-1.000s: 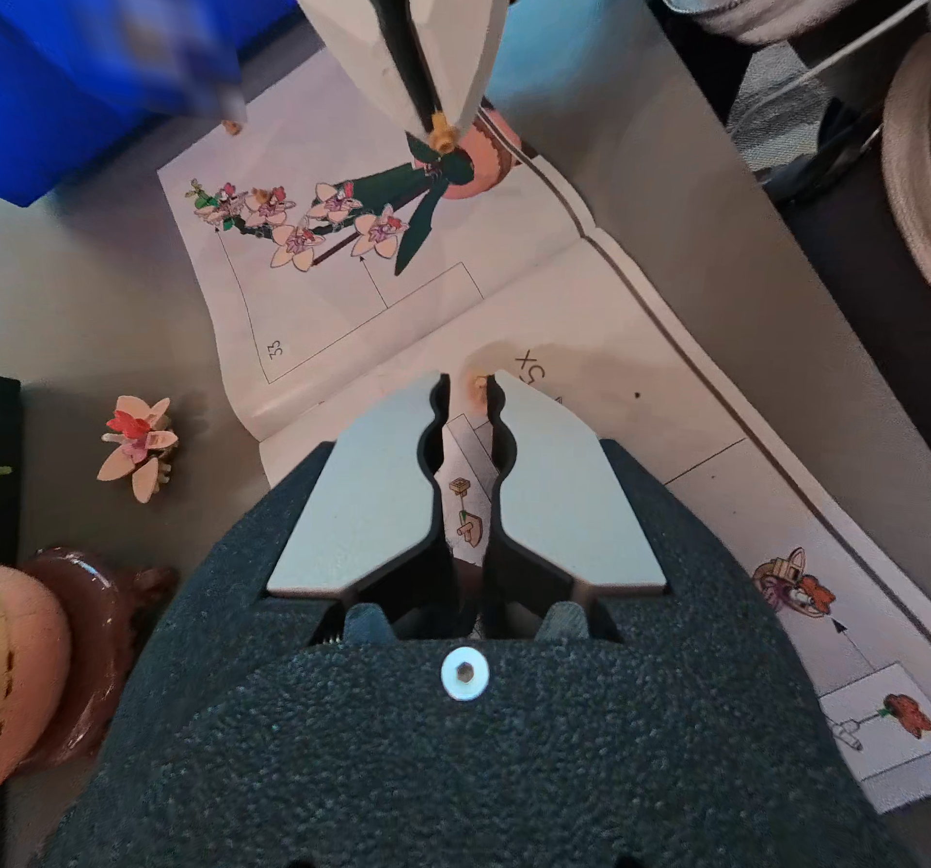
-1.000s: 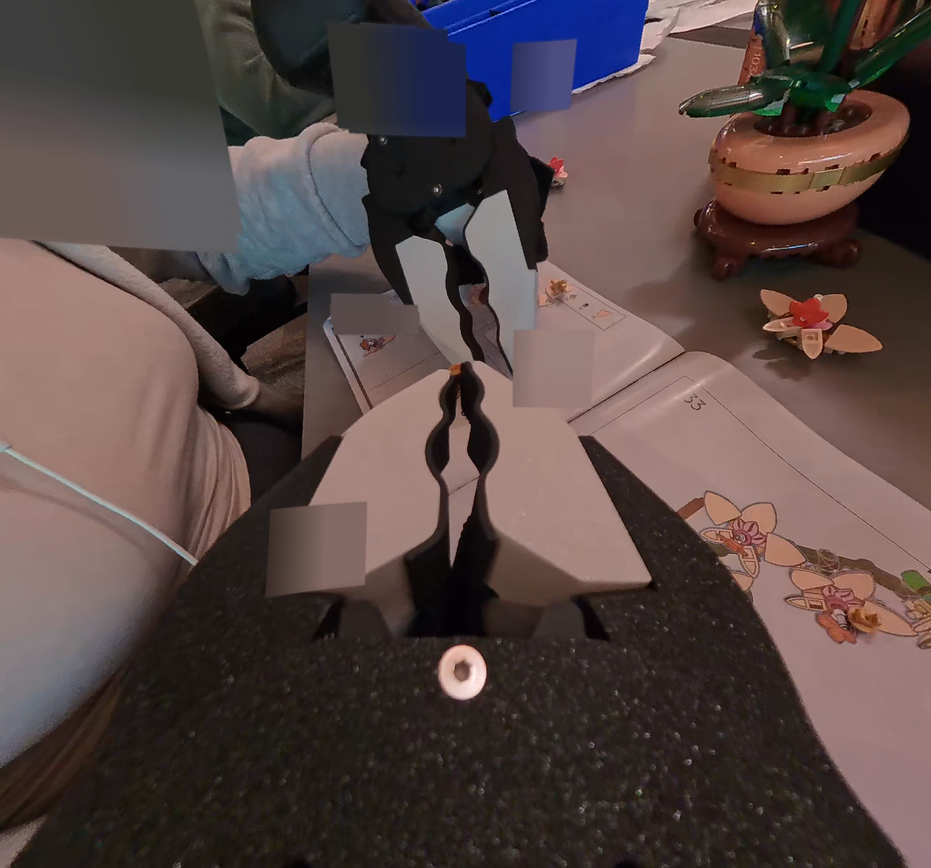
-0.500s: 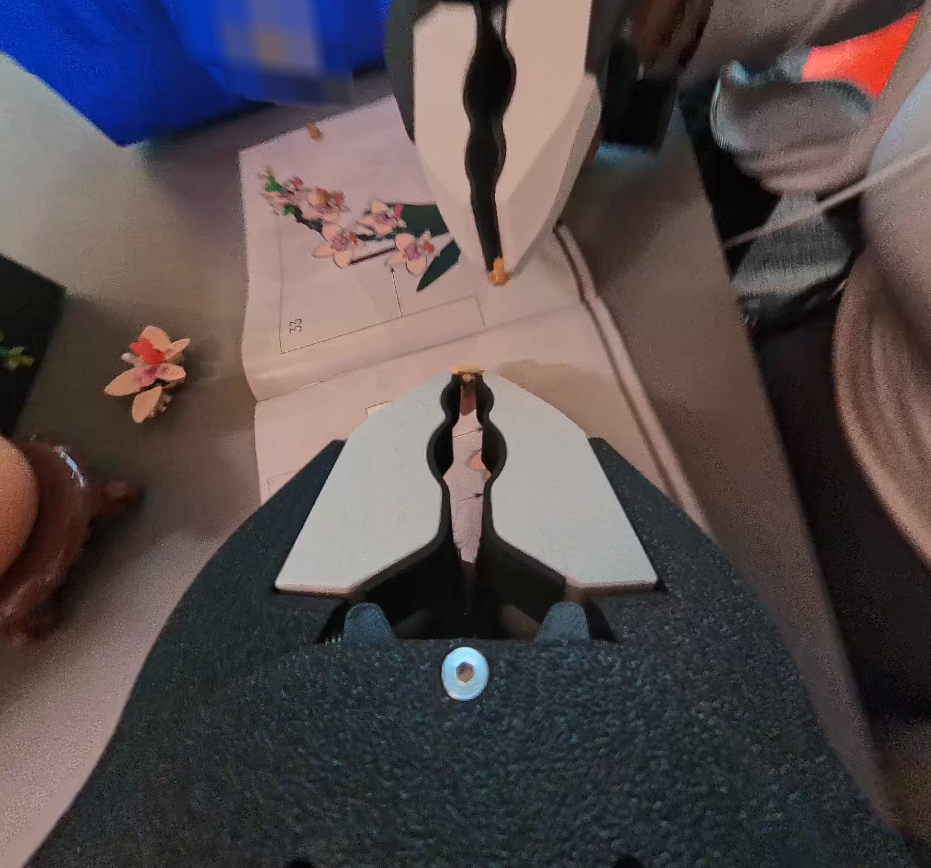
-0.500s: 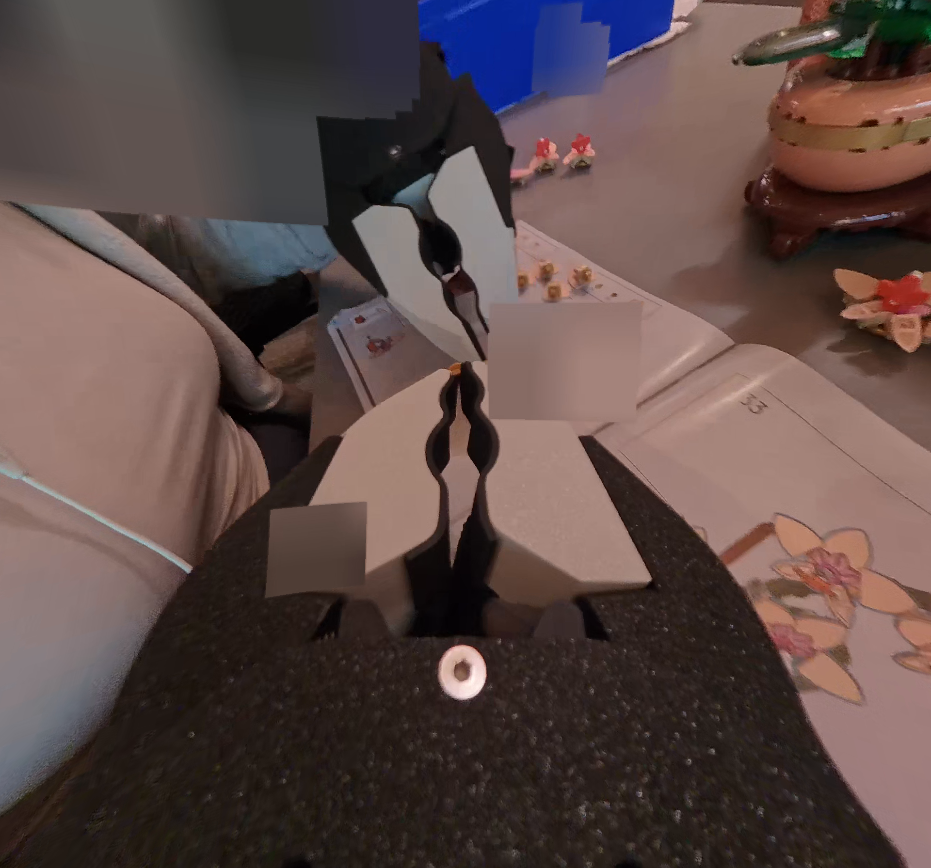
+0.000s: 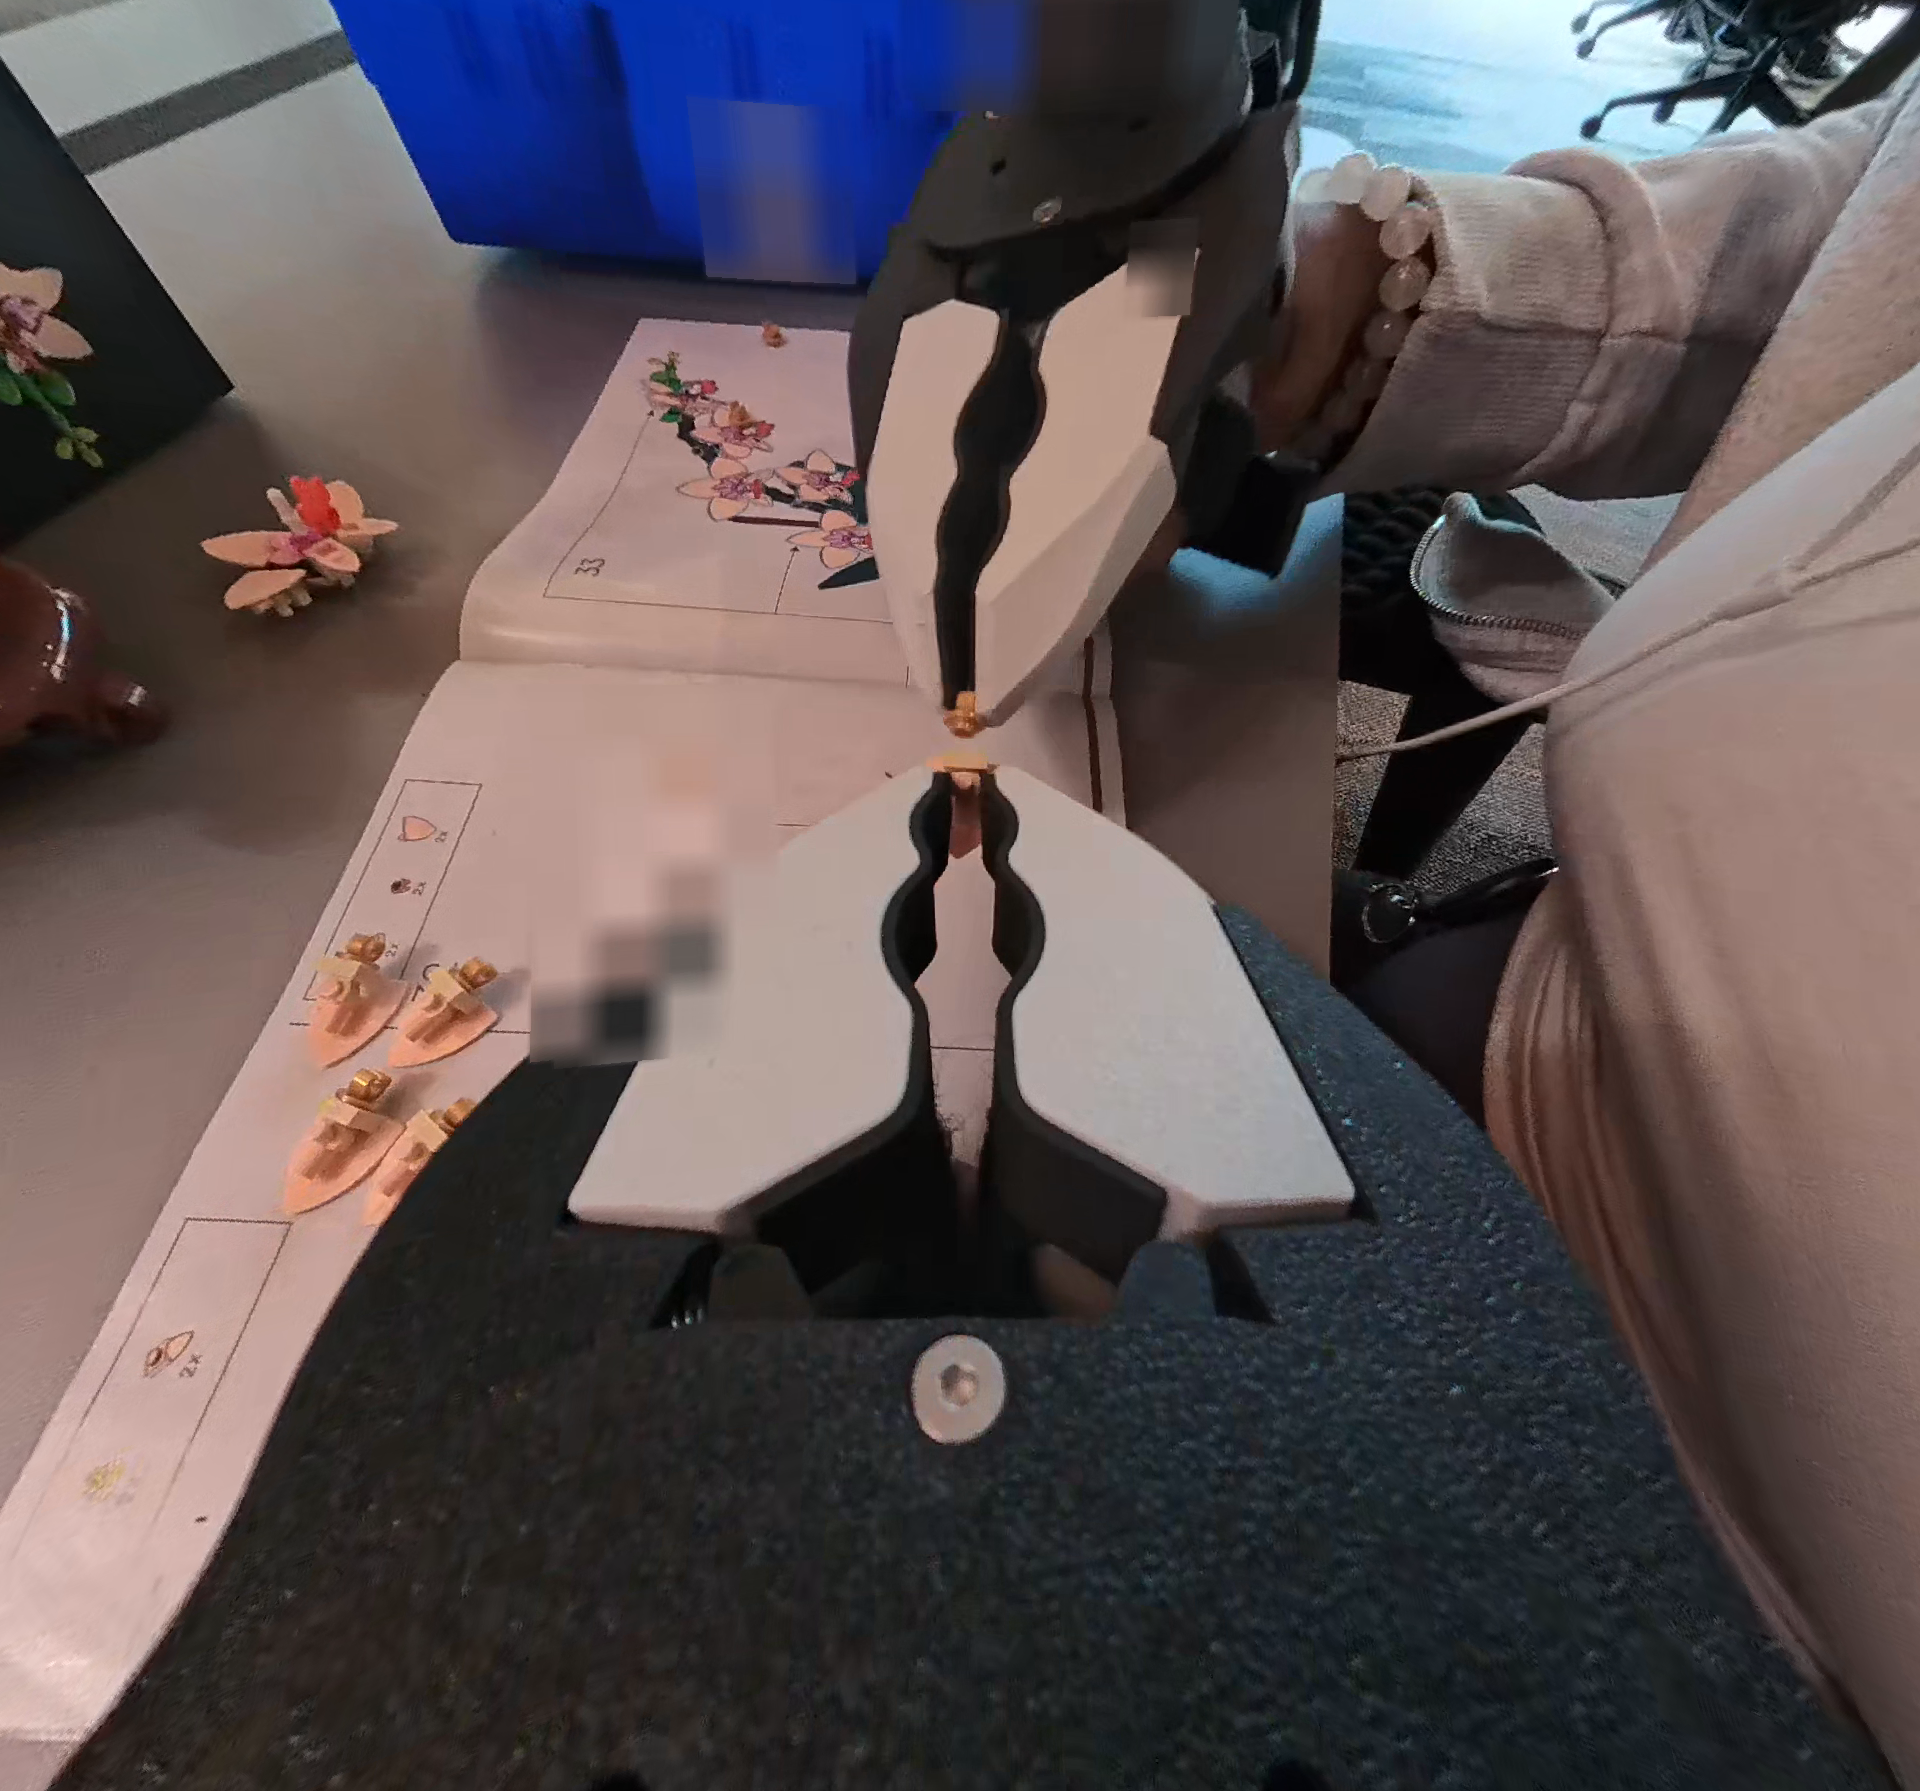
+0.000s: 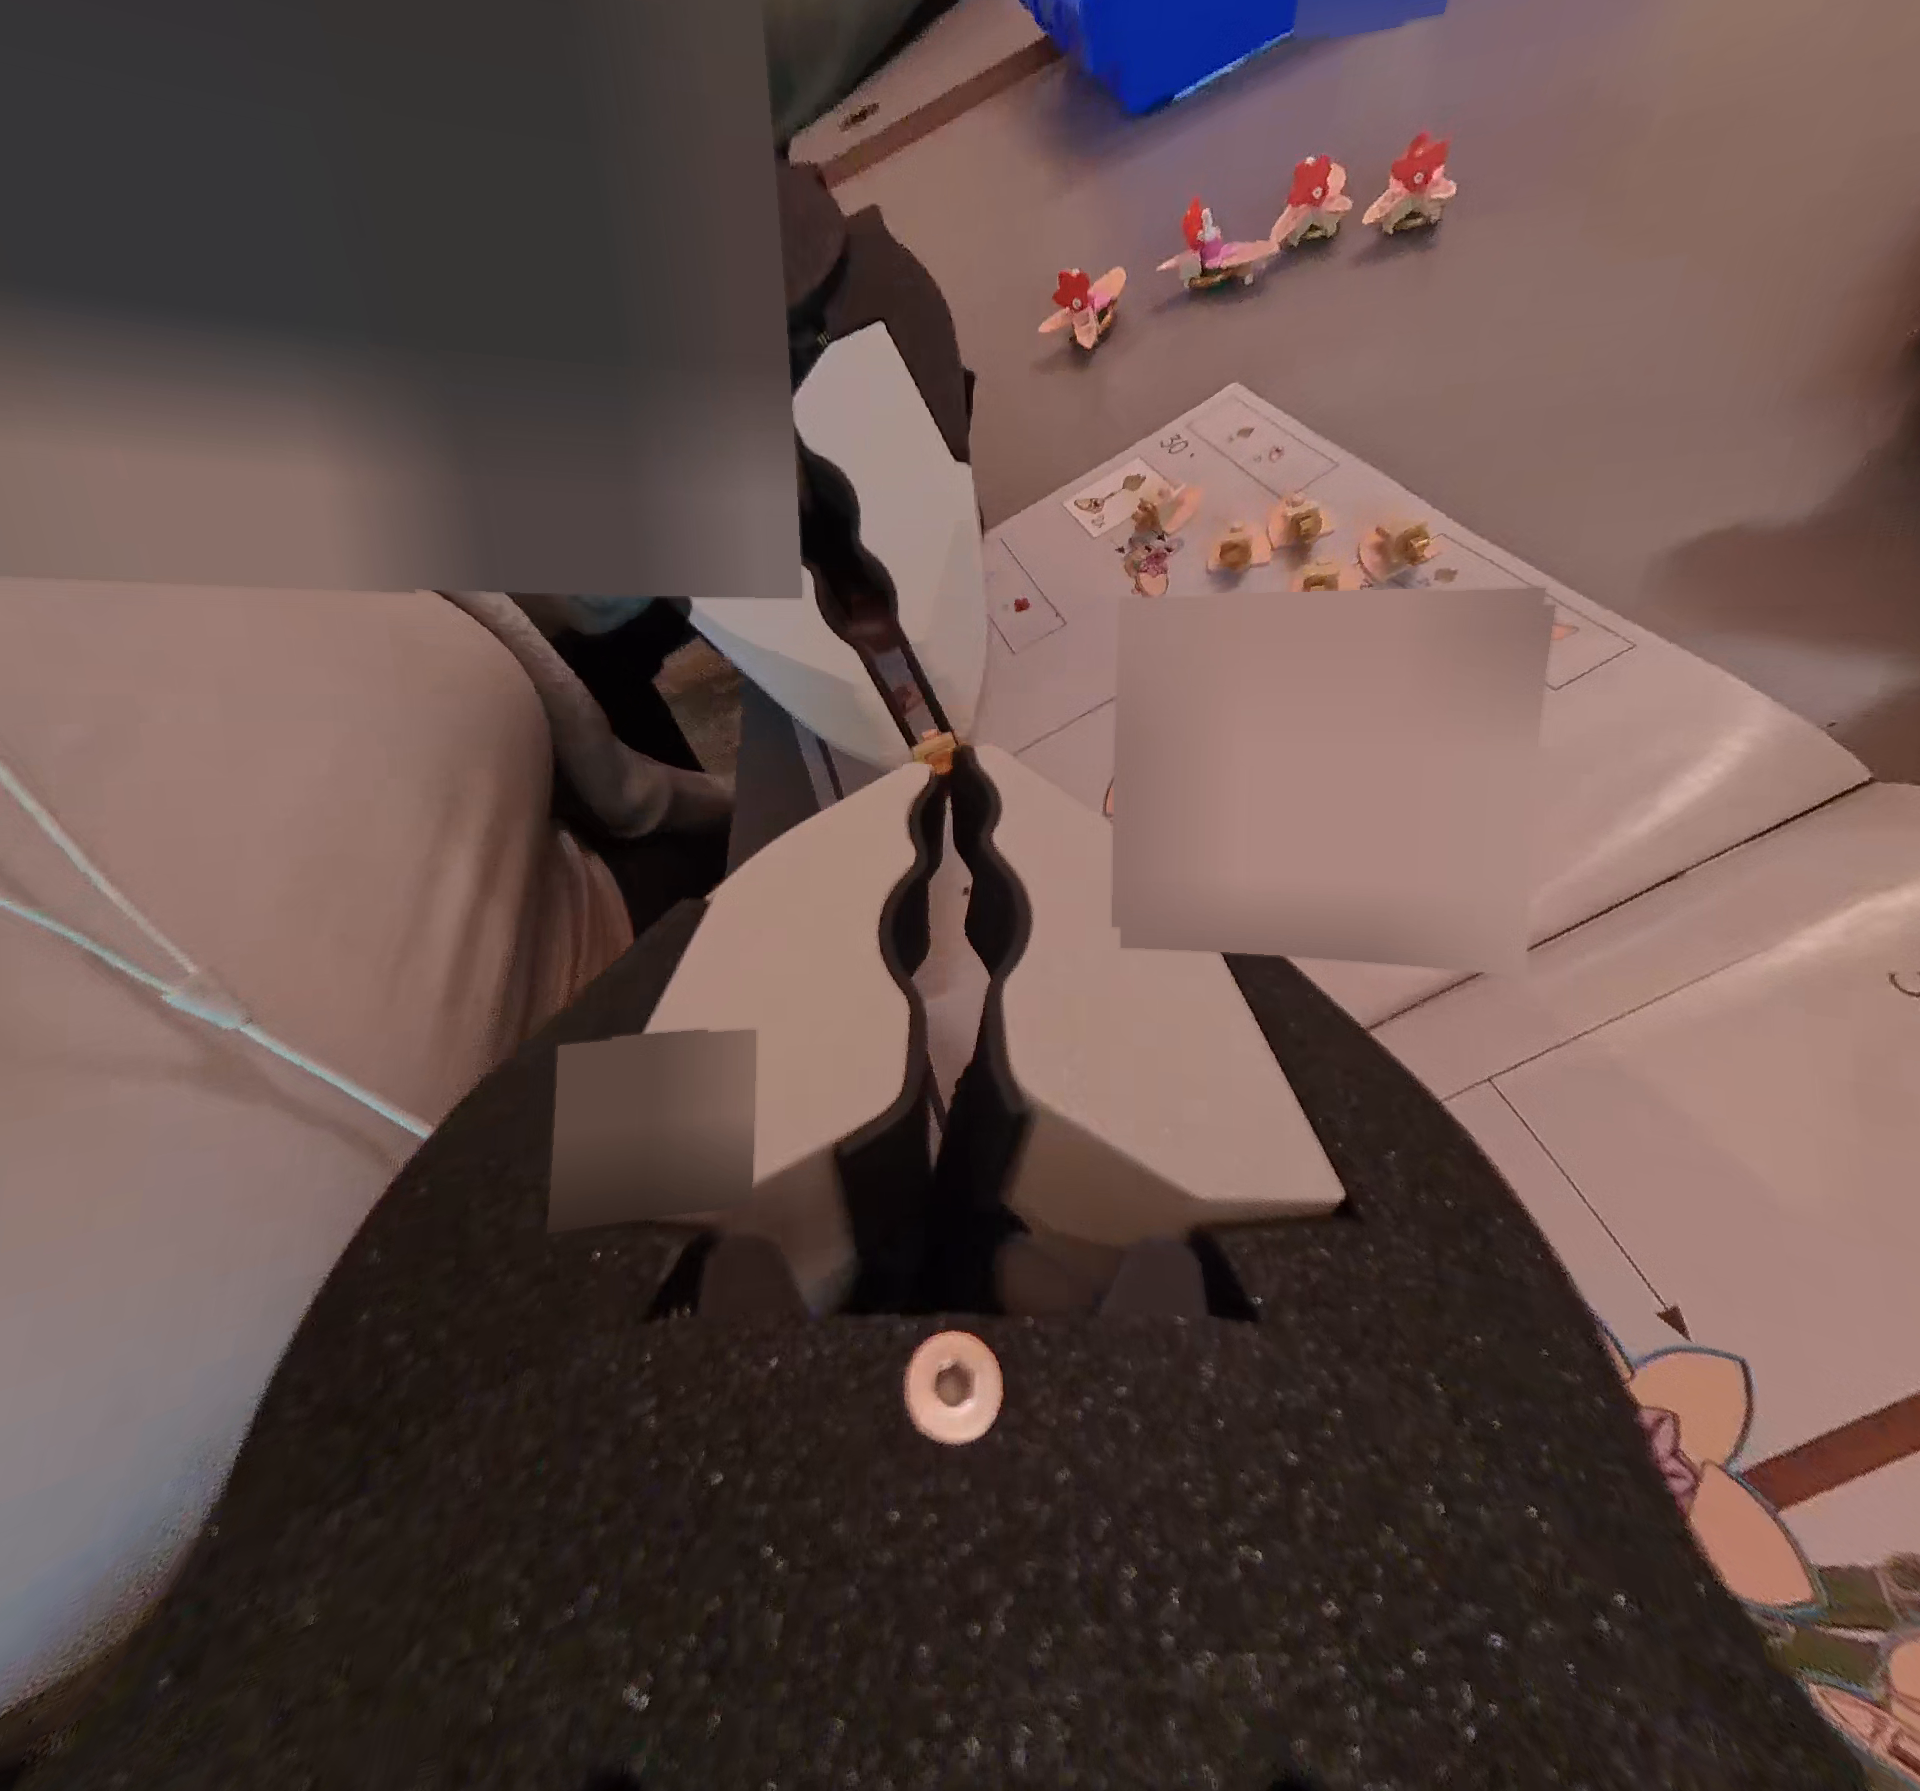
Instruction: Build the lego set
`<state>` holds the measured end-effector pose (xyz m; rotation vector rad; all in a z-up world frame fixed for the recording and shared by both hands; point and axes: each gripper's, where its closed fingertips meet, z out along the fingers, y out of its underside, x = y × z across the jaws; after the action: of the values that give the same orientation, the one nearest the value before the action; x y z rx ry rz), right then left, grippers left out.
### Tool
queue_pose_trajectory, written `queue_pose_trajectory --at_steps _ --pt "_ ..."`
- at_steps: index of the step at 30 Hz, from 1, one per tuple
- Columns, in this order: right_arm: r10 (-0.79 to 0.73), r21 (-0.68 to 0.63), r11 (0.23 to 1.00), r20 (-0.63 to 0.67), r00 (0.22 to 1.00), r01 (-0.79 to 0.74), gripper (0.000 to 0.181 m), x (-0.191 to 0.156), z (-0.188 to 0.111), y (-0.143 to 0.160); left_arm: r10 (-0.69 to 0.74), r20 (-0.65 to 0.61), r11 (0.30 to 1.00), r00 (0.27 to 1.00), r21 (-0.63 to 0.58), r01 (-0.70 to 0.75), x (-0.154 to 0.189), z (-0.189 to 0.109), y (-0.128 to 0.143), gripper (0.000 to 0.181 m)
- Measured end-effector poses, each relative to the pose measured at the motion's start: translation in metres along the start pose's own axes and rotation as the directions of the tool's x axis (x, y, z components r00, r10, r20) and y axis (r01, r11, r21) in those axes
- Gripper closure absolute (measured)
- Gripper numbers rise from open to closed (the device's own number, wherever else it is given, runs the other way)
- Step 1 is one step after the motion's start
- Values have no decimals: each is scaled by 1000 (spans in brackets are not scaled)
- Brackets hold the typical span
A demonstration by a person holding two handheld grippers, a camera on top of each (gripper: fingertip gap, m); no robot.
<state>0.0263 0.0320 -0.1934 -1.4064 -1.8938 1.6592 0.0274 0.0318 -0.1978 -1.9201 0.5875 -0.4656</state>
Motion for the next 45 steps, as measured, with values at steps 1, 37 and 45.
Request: queue_pose_trajectory --at_steps 1,37,45 --pt "11 18 1000 14 1000 -11 180 -1 0 -3 0 -1 1000 1000 7 0 0 -1 -1 176" --pt "373 -68 927 47 927 -370 180 -3 13 17 219 84 973 972 -89 -211 4 1 12 176" --pt "555 -95 826 -39 831 -556 180 4 18 37 279 68 937 958 -240 -255 5 12 31 176"
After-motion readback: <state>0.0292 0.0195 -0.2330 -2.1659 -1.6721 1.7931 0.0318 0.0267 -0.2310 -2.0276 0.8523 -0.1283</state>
